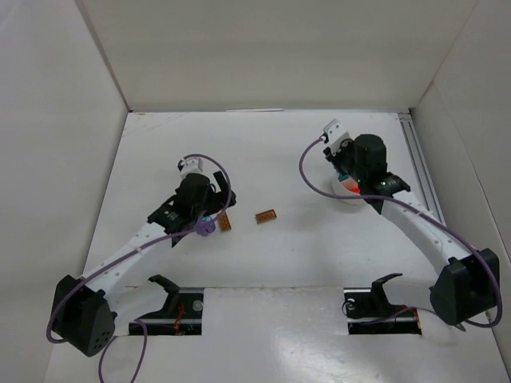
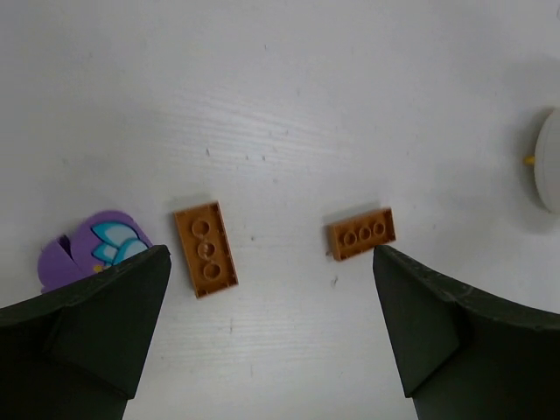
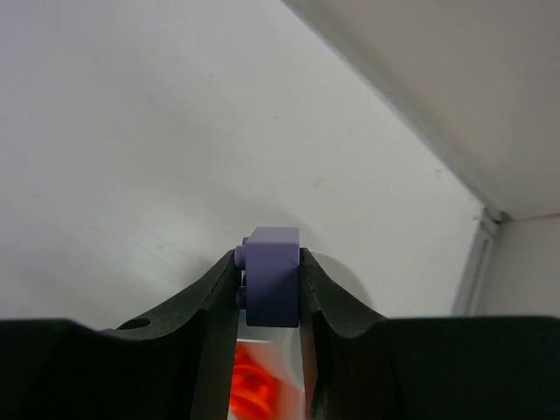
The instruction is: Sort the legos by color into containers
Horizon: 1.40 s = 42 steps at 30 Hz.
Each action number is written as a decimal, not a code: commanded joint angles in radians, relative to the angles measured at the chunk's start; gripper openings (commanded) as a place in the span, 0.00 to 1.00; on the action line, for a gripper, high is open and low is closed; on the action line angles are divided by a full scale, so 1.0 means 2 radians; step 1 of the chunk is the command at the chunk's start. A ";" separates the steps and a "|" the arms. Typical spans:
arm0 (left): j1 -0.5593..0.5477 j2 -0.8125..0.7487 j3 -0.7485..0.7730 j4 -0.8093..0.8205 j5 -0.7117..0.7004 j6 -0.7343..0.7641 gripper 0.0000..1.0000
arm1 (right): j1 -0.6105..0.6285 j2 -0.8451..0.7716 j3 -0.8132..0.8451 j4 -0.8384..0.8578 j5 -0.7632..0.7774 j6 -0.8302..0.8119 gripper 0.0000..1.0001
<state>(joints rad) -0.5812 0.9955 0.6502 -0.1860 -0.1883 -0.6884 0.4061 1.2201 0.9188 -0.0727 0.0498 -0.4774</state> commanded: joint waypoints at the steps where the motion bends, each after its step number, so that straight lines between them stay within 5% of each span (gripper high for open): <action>1: 0.048 0.021 0.052 0.039 0.058 0.039 1.00 | -0.044 0.017 0.064 -0.040 -0.078 -0.128 0.12; 9: 0.106 0.099 0.127 -0.033 0.090 0.054 1.00 | -0.170 0.138 0.210 -0.192 -0.151 -0.274 0.09; 18: 0.139 0.133 0.133 -0.048 0.099 0.056 1.00 | -0.212 0.206 0.242 -0.254 -0.203 -0.352 0.12; 42: 0.156 0.172 0.153 -0.064 0.109 0.070 1.00 | -0.226 0.227 0.255 -0.286 -0.262 -0.311 0.26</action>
<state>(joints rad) -0.2733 1.3460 0.9173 -0.3061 0.0193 -0.5648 -0.0380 1.7077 1.4124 -0.6285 -0.4221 -1.1255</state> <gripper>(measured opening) 0.997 0.347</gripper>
